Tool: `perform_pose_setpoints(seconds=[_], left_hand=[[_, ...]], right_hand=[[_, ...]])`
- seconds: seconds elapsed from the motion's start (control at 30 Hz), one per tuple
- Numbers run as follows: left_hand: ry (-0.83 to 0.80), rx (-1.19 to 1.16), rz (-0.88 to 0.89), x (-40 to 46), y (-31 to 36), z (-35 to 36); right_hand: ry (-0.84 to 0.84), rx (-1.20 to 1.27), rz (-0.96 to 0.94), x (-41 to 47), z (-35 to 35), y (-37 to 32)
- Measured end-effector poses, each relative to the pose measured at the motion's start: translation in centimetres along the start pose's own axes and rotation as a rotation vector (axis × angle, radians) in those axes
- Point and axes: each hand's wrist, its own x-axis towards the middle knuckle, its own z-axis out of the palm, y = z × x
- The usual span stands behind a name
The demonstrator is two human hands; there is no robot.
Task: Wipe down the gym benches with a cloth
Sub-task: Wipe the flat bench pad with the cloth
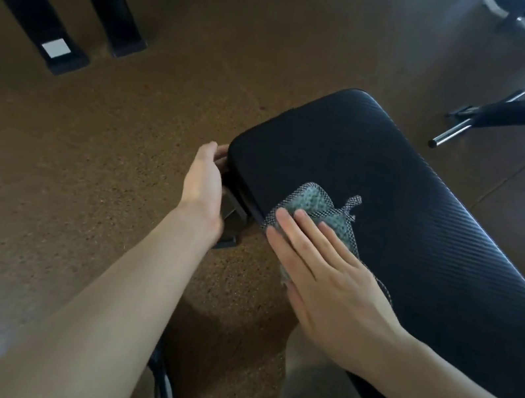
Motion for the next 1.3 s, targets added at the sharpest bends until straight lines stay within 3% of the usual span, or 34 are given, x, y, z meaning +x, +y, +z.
perform_pose_setpoints(seconds=[0.17, 0.37, 0.5, 0.63, 0.77, 0.87, 1.03, 1.17, 1.3], left_hand=[[0.02, -0.083, -0.048, 0.5, -1.3, -1.1], [0.1, -0.269, -0.054, 1.7, -1.3, -1.9], [0.098, -0.189, -0.086, 0.4, -0.7, -0.4], [0.062, -0.174, -0.08, 0.2, -0.5, -0.2], [0.084, -0.224, -0.088, 1.0, -0.8, -0.6], [0.066, -0.237, -0.12, 0.6, -0.8, 0.5], [0.106, -0.179, -0.079, -0.6, -1.0, 2.6], [0.142, -0.227, -0.073, -0.8, -1.5, 3.0], [0.139, -0.23, -0.09, -1.1, -1.8, 3.4]], right_hand=[[-0.002, -0.109, -0.168, 7.2, -0.8, 0.2], [-0.037, -0.186, -0.098, 17.6, -1.9, -1.4], [0.04, -0.125, -0.04, 11.9, -0.9, -1.4], [-0.027, -0.145, -0.061, 2.3, 0.0, -1.5], [-0.106, -0.026, -0.223, 6.3, -1.3, 1.7], [-0.067, 0.037, -0.301, 11.8, -2.1, 4.0], [0.013, 0.143, -0.117, 15.1, -2.0, 4.7], [0.064, 0.222, 0.297, 13.4, -2.6, 9.1], [0.081, 0.235, 0.645, 6.0, -1.6, 12.9]])
